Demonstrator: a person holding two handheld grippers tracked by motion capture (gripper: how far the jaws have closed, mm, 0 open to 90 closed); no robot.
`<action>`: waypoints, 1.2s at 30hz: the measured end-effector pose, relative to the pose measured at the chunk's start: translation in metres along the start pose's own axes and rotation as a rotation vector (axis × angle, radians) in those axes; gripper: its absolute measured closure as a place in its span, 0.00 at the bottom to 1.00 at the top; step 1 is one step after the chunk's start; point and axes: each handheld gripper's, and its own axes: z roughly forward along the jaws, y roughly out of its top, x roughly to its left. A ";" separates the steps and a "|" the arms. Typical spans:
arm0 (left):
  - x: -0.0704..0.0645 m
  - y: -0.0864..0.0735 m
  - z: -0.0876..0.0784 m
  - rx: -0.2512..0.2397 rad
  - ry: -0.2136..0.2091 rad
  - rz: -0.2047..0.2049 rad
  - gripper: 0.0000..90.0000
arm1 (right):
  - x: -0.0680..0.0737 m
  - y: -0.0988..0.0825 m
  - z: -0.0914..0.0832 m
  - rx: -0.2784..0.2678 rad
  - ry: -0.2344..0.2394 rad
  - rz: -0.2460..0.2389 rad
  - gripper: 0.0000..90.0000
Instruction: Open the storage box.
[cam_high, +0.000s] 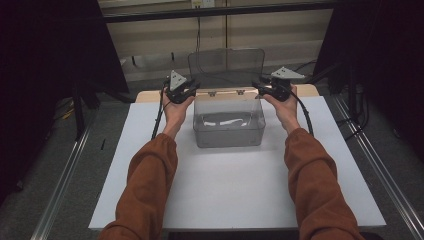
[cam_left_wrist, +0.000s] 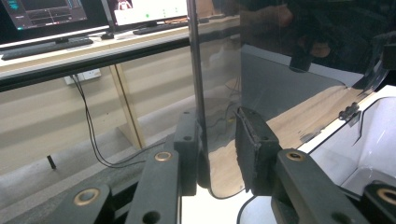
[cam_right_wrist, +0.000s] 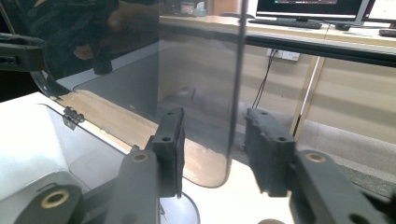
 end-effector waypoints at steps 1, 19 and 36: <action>0.000 0.000 0.001 0.001 0.001 0.001 0.78 | 0.001 0.000 0.001 0.000 0.005 -0.002 0.70; 0.001 -0.005 0.009 0.044 -0.016 -0.005 0.75 | -0.001 -0.004 0.006 0.022 0.000 -0.016 0.78; 0.006 0.000 0.018 0.120 -0.031 -0.105 0.70 | -0.004 -0.002 0.015 0.059 -0.004 0.014 0.76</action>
